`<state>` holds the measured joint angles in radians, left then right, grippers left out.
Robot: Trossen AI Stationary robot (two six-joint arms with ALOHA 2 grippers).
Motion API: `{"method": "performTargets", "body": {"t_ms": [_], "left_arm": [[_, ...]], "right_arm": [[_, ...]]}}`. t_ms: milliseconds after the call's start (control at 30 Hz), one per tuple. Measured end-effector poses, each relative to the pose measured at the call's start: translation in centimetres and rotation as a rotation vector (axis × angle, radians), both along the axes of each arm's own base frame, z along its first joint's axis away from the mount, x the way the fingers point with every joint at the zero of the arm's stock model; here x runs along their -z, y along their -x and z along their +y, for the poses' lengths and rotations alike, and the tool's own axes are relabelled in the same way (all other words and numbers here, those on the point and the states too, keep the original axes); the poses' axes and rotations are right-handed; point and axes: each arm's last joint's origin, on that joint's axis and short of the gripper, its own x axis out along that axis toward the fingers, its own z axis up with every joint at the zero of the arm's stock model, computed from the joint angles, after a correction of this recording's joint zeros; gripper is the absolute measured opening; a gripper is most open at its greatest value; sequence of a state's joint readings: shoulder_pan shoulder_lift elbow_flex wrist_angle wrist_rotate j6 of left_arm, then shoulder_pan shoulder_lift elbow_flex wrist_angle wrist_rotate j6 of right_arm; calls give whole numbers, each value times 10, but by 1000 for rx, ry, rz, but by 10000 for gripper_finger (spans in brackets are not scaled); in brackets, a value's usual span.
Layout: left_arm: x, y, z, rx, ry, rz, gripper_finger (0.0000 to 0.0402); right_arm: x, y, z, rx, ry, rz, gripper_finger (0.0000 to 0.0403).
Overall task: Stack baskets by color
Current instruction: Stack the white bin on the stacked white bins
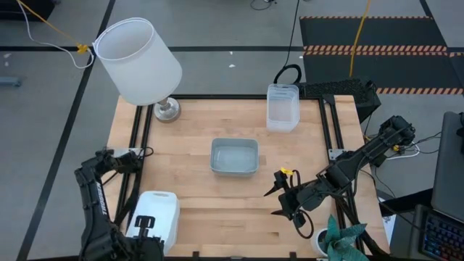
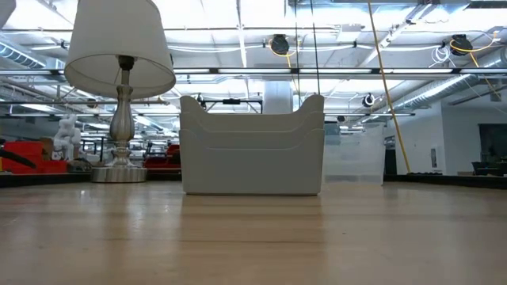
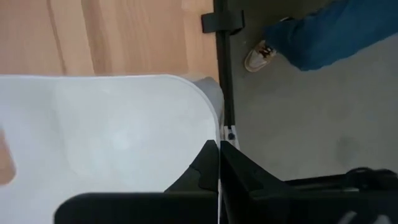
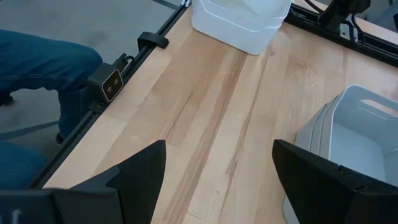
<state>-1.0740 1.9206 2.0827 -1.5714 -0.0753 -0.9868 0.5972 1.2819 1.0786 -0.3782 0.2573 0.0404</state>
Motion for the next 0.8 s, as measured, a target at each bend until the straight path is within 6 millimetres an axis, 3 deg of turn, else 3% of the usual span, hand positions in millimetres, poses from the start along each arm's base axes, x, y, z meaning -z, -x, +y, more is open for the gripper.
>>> {"method": "performTargets", "body": {"t_ms": [233,800], "left_arm": [[-15,8,9,44,28,-31,0],[3,21,1,-21,-32,-15,0]], "right_arm": [[0,0,0,-1,1,0,286],[0,0,0,-2,2,0,286]]}}
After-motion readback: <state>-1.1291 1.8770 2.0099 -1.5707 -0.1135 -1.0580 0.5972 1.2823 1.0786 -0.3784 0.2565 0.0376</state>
